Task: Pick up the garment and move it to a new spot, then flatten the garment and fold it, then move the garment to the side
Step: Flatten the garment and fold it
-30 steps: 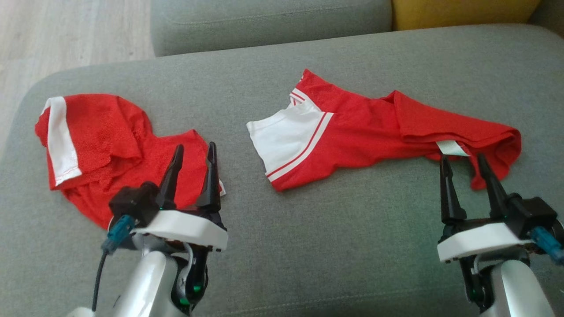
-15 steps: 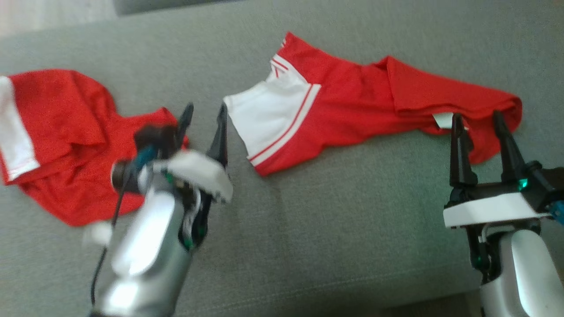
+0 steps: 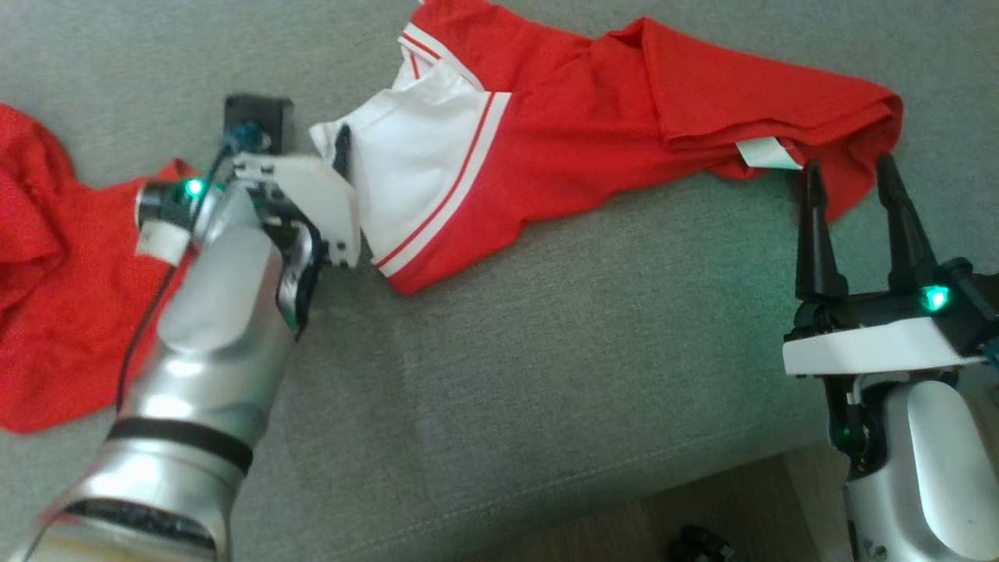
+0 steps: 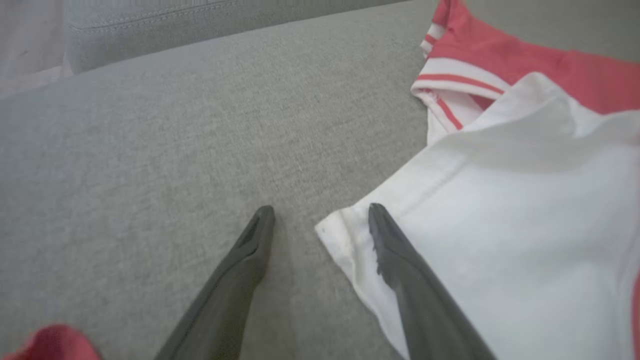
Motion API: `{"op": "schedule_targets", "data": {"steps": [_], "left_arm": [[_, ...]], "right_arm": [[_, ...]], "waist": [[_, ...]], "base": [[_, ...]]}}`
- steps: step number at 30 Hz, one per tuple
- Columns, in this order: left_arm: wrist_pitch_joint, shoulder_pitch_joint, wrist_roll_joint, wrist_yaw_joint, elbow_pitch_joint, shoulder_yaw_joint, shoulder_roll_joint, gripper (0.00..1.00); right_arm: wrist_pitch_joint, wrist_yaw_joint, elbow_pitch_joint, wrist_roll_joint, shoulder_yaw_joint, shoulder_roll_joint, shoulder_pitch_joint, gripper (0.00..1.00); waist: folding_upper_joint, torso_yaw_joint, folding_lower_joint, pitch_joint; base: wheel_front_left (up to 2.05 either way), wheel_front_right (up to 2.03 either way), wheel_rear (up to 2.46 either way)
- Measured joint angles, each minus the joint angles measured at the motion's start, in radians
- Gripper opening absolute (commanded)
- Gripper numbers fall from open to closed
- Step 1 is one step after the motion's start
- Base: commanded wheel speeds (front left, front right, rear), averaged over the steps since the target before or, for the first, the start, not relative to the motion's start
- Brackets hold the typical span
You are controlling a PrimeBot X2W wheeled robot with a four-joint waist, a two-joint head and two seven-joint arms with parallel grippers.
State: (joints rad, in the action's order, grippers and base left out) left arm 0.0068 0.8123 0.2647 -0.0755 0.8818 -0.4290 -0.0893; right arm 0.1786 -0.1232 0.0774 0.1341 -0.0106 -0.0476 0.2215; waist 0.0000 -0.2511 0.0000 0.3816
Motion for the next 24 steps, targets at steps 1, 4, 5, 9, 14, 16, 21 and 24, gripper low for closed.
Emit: {"op": "schedule_targets", "data": {"steps": [1,4,5,9,14,16,21,24], "left_arm": [[-0.001,0.018,0.001,0.0,0.013,-0.001,0.0,1.0],[-0.007,0.06,0.001,0.015,0.061,-0.008,0.002,1.0],[-0.007,0.066,0.001,0.025,0.073,-0.01,0.005,1.0],[-0.005,0.082,0.013,0.057,0.115,-0.016,0.018,0.0],[-0.019,0.08,0.032,0.062,0.143,-0.027,0.041,0.0],[-0.049,0.071,0.043,0.061,0.148,-0.029,0.046,0.0],[-0.181,0.047,0.067,0.058,0.115,-0.029,0.052,0.0],[-0.228,0.046,0.083,0.07,0.053,-0.041,0.056,0.0]], "right_arm": [[0.006,0.0,0.0,0.002,0.0,0.0,0.0,1.0],[0.016,0.0,0.005,0.007,-0.002,0.0,0.0,1.0],[0.017,0.0,0.007,0.007,-0.002,0.0,0.0,1.0],[0.018,0.0,0.022,0.008,-0.016,0.0,0.001,1.0],[0.018,0.0,0.036,0.005,-0.041,0.0,0.016,1.0],[0.018,0.0,0.039,0.005,-0.046,0.0,0.019,1.0],[0.018,0.0,0.053,0.005,-0.053,0.0,0.019,1.0],[0.004,0.0,0.067,-0.006,-0.056,0.0,0.019,1.0]], "waist": [[0.0,-0.005,0.0,0.006],[0.0,-0.013,0.0,0.014],[0.0,-0.013,0.0,0.014],[0.0,-0.006,0.0,0.009],[0.0,0.014,0.0,-0.01],[0.0,0.023,0.0,-0.022],[0.0,0.05,0.0,-0.057],[0.0,0.07,0.0,-0.078]], "base": [[0.0,0.0,0.0],[0.0,0.0,0.0],[0.0,0.0,0.0],[0.0,0.0,0.0],[0.0,0.0,0.0],[0.0,0.0,0.0],[0.0,0.0,0.0],[0.0,0.0,0.0]]}}
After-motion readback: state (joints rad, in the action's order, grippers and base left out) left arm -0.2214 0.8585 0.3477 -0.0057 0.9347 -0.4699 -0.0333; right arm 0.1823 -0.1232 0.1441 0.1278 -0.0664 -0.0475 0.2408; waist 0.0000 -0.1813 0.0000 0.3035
